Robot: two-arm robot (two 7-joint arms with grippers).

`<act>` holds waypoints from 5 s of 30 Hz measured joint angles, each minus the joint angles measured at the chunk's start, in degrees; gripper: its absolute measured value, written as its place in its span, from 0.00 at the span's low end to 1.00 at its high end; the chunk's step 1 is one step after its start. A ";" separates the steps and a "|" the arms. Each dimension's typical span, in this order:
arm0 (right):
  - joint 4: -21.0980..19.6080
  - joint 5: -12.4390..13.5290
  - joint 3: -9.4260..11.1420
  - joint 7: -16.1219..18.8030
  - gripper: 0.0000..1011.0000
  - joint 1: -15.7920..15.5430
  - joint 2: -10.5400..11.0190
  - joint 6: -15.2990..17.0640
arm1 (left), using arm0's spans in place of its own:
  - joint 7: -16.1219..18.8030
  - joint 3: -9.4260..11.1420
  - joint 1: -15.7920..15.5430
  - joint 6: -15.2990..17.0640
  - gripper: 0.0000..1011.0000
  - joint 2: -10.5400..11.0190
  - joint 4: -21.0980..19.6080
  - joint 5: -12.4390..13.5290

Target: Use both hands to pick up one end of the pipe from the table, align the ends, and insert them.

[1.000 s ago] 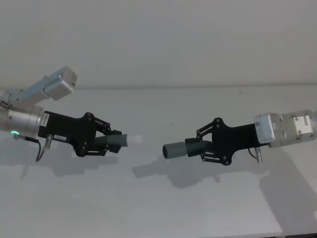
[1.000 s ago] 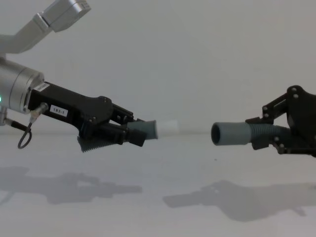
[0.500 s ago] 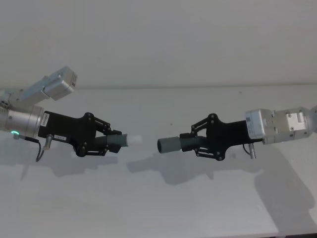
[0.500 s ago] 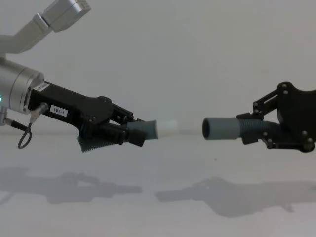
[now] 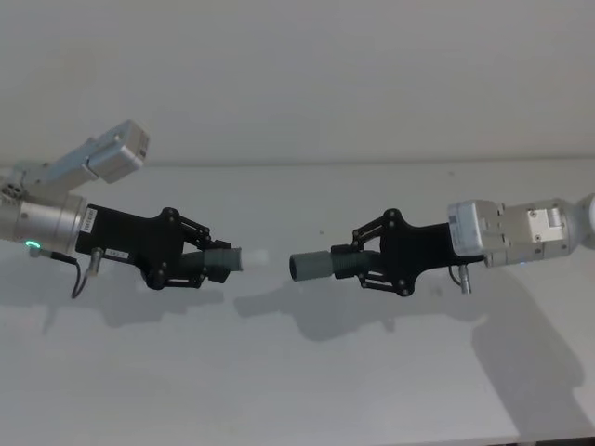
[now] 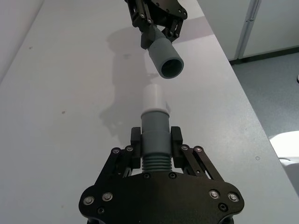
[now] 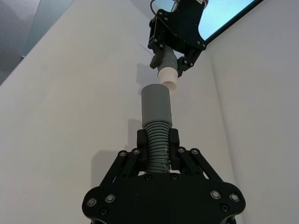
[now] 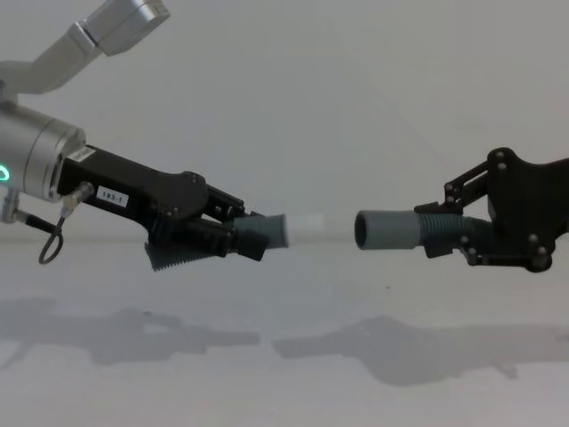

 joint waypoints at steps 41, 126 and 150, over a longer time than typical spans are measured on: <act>3.55 -1.09 -2.31 -1.36 0.23 2.54 -0.47 0.47 | -0.44 1.72 -2.14 0.32 0.33 -1.80 2.88 0.10; 8.46 0.17 -6.15 -3.70 0.23 5.67 -2.77 -1.09 | -0.46 1.79 -2.23 0.31 0.33 -1.87 2.98 0.10; 8.37 0.79 -7.00 -4.30 0.23 5.89 -2.45 -1.24 | 0.28 2.29 -2.54 0.71 0.33 -2.25 4.03 -0.08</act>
